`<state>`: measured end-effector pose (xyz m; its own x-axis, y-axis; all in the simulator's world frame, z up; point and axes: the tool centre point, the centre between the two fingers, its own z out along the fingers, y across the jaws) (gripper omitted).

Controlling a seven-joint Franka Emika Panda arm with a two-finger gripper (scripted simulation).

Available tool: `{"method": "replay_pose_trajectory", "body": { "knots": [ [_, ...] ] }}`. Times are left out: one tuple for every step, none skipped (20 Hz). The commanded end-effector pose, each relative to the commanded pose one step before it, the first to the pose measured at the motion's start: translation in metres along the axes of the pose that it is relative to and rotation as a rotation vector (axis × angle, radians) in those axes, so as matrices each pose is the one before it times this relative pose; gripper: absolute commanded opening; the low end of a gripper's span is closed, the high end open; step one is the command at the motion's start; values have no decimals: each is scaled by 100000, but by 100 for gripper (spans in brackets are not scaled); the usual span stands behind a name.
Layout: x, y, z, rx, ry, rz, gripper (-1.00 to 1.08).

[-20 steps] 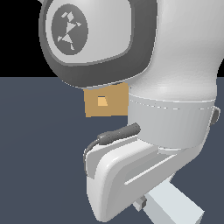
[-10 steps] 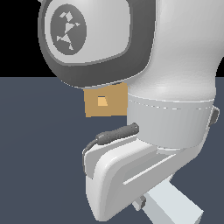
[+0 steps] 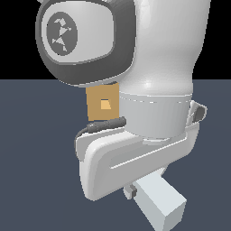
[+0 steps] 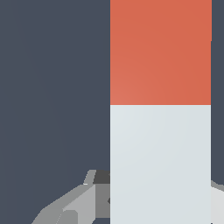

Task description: Insert the peg into the horizontal hole in a box.

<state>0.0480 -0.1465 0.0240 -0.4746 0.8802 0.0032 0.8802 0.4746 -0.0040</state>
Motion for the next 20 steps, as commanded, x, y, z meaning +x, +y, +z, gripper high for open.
{"method": "replay_pose_trajectory", "body": {
  "knots": [
    [1148,64,-504,-355,-252,1923,-100],
    [578,-42,-132,-2,-1,975,-100],
    [624,-44,-143,-3,-1,1051,-100],
    [668,-45,-153,-3,-1,1124,-100],
    [710,-47,-163,-3,-1,1197,-100],
    [752,-48,-172,-3,-1,1266,-100],
    [792,-49,-181,-4,-1,1332,-100],
    [830,-49,-190,-4,-1,1397,-100],
    [868,-49,-199,-4,-1,1458,-100],
    [886,-48,-203,-4,-1,1489,-100],
    [883,-45,-203,-4,-1,1482,-100],
    [878,-42,-202,-4,0,1471,-100],
    [872,-39,-200,-4,0,1459,-100],
    [863,-36,-198,-4,0,1443,-100],
    [852,-33,-196,-3,0,1423,-100],
    [840,-29,-193,-3,0,1400,-100],
    [827,-24,-191,-3,-1,1376,-100],
    [812,-19,-188,-3,-1,1349,-100],
    [789,-15,-182,-2,-1,1307,-100],
    [752,-13,-174,-2,-1,1243,-100]
  ]
}}
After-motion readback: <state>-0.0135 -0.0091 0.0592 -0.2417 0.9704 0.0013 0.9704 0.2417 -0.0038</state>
